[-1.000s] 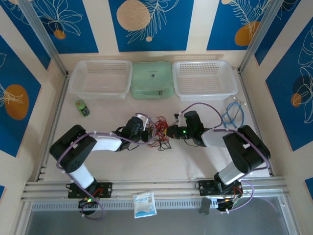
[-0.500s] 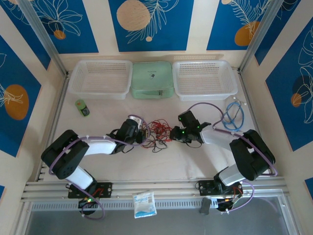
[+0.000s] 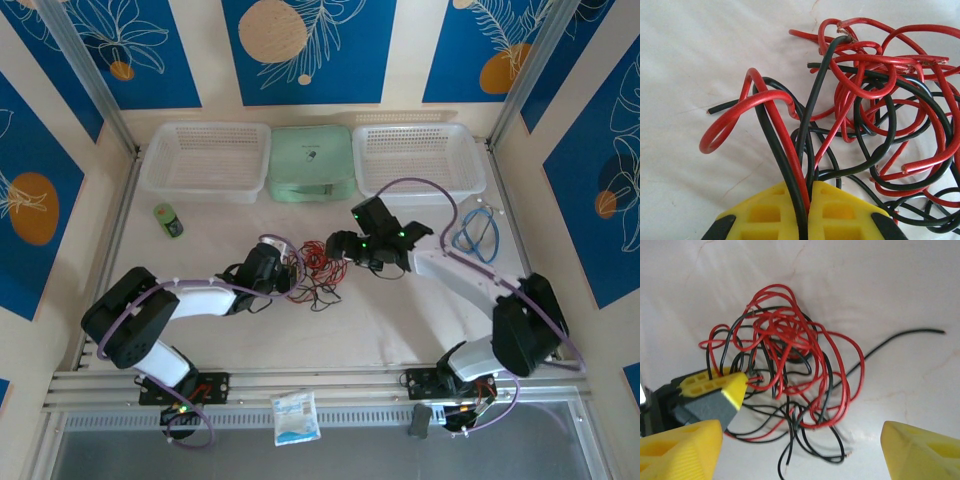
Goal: Untangle the cables
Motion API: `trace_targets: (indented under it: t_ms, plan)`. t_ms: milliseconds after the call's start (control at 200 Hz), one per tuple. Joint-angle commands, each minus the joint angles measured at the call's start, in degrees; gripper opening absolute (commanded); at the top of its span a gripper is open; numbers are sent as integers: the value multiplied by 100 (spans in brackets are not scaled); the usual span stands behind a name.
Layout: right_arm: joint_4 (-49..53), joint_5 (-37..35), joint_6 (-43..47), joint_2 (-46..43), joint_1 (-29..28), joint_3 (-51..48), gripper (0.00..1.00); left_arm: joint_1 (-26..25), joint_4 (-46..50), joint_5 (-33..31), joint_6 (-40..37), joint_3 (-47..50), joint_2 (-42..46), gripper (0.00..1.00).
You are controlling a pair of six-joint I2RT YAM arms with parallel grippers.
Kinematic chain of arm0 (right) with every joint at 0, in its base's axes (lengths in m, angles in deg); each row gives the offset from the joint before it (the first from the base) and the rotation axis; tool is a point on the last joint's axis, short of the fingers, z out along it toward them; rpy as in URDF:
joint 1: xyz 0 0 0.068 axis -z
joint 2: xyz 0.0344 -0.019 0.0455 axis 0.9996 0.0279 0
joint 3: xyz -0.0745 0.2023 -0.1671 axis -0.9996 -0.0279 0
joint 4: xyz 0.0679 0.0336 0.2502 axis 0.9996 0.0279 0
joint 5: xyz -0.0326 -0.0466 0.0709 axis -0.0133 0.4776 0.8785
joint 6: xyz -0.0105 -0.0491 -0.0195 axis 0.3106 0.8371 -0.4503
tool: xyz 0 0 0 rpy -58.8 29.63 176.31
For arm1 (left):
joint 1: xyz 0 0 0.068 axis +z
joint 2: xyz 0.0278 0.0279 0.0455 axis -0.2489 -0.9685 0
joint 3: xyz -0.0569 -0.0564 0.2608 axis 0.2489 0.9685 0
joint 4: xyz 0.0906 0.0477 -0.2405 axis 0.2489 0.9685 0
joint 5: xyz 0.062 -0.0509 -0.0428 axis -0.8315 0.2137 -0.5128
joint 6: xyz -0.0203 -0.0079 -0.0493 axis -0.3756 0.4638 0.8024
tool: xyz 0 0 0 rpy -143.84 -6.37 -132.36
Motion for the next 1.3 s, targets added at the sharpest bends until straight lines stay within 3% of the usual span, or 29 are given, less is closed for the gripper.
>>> trace_targets:
  t_ms: [0,140,245,415,530,650,915,975,1060,1150,1296]
  plan:
    - [108,82,249,752,64,412,83,52,4,132,50,91,-60,0]
    - [-52,230,272,1630,94,781,80,53,60,102,28,96,-6,0]
    - [-220,163,167,2039,92,671,71,50,181,-9,3,103,106,0]
    - [-634,94,58,2121,259,84,34,58,777,-609,-31,97,310,0]
    - [-755,-24,127,1864,409,-333,16,106,1407,-1262,112,50,386,0]
    - [-935,-30,269,1558,552,-759,0,304,1697,-1505,336,103,336,0]
    - [-2472,878,766,1108,782,-1824,0,596,1342,-877,356,228,256,0]
    - [-2738,1031,858,1069,794,-1952,0,595,1340,-651,199,143,420,7]
    - [-2893,1228,899,1036,821,-2024,0,587,1573,-422,-34,-38,814,25]
    - [-2816,1306,853,938,860,-2018,15,579,2057,-308,-295,-326,1318,44]
    - [-2577,1414,782,475,900,-2070,47,556,2982,-292,-678,-861,1947,61]
